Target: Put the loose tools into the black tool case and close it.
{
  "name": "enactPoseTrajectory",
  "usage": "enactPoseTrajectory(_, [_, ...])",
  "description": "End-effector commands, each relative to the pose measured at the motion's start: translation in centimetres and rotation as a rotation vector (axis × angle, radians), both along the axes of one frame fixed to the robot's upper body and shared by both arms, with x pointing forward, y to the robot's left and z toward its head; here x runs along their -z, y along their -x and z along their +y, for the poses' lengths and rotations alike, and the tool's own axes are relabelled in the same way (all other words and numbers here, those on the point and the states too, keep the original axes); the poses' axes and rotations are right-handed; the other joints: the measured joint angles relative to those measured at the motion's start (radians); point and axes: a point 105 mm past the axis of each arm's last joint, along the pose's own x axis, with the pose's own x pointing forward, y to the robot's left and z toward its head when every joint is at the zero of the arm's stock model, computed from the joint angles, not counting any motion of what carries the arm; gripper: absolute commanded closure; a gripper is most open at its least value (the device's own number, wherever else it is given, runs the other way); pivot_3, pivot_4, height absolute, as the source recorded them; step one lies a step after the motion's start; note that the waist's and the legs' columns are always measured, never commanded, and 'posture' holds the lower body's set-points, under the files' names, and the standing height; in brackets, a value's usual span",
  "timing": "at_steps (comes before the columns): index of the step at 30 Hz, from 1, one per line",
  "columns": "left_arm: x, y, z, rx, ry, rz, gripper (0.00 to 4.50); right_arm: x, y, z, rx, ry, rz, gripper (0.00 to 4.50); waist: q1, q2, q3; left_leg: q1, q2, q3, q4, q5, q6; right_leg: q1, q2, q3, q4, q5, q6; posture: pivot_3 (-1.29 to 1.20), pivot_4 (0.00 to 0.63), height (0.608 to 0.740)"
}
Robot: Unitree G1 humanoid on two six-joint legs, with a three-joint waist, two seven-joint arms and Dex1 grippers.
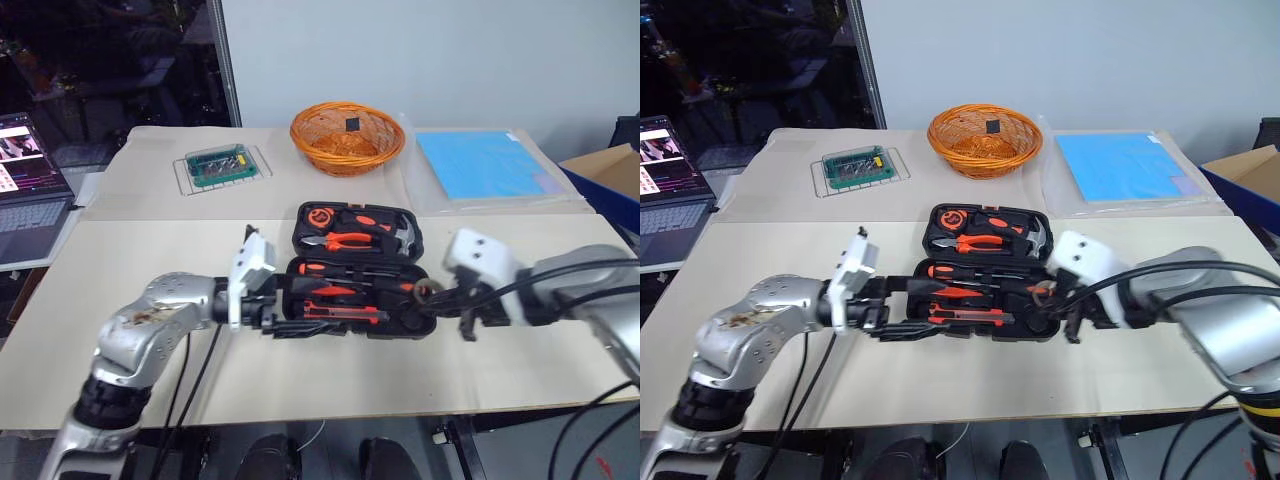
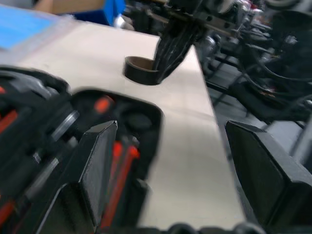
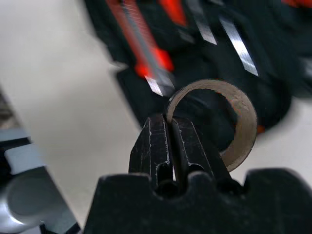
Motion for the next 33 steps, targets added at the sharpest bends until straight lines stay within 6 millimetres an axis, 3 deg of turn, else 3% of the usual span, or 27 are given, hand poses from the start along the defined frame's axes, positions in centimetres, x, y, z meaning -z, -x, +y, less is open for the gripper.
enactPoseTrajectory(1, [-1.1,0.7,0.8,0.031,0.002,-0.058,0.74,0.4,-0.8,-0.2,0.01,0.045,-0.03,4.43,0.012,0.0,0.0,0.0,0.0,0.0,0.0,0.0,0.0,-0.001,0.0,-0.001,0.0,0.0,0.0,0.0,0.15,0.74])
enactPoseTrajectory(14, [-0.7,0.4,1.5,-0.036,-0.008,-0.078,0.74,2.8,-2.1,-1.7,0.019,0.129,0.017,4.43,0.012,0.0,0.0,-0.001,0.0,0.001,0.0,0.0,0.0,0.001,0.001,-0.001,0.001,0.001,0.0,0.0,0.15,0.74])
enactPoseTrajectory(19, [-0.4,0.1,1.8,-0.064,-0.019,-0.083,0.74,3.2,-1.9,-1.7,-0.01,0.117,0.047,2.83,0.013,0.0,0.0,-0.001,0.0,0.001,0.0,0.0,0.0,0.001,0.001,-0.002,0.0,0.001,0.001,0.0,0.15,0.74])
enactPoseTrajectory(22, [-0.3,-0.7,1.9,-0.118,-0.01,-0.077,0.74,1.7,-2.2,-1.5,0.01,0.04,0.018,1.83,0.014,0.0,0.0,-0.001,0.0,0.001,0.0,0.0,0.0,0.001,0.001,-0.002,0.0,0.0,0.001,0.0,0.15,0.74])
enactPoseTrajectory(23, [-0.3,-1.2,2.1,-0.153,-0.006,-0.068,0.74,0.9,-2.1,-1.2,0.016,-0.008,0.011,1.53,0.014,0.0,0.0,-0.001,0.0,0.001,-0.001,0.0,0.0,0.001,0.001,-0.002,0.0,0.0,0.001,0.0,0.15,0.74])
enactPoseTrajectory(26, [-0.3,-4.1,2.5,-0.346,0.023,-0.038,0.74,-2.8,-2.8,-1.1,0.063,-0.196,-0.088,1.53,0.015,-0.001,0.0,-0.001,0.0,0.001,0.0,0.0,0.0,0.002,0.001,-0.002,0.0,0.001,0.001,0.0,0.15,0.74])
enactPoseTrajectory(29, [-0.9,-7.0,2.7,-0.512,0.075,0.022,0.74,-4.8,-4.4,-1.7,0.153,-0.274,-0.258,1.53,0.019,-0.002,0.001,-0.001,0.0,0.0,0.0,0.0,0.001,0.003,0.001,-0.002,0.001,0.002,0.002,0.0,0.15,0.74])
enactPoseTrajectory(32, [-0.4,-10.7,2.8,-0.701,-0.014,0.145,0.74,-6.5,-7.0,-3.1,0.407,-0.47,-0.28,1.53,0.016,-0.007,0.002,-0.001,0.0,0.0,0.001,0.001,0.001,0.004,0.002,-0.002,0.001,0.003,0.002,0.0,0.15,0.74])
enactPoseTrajectory(33, [-0.6,-12.0,2.4,-0.748,-0.006,0.189,0.74,-6.0,-7.9,-4.4,0.522,-0.455,-0.238,1.53,0.016,-0.008,0.003,-0.001,-0.001,0.0,0.001,0.002,0.001,0.004,0.002,-0.002,0.002,0.003,0.002,0.0,0.15,0.74])
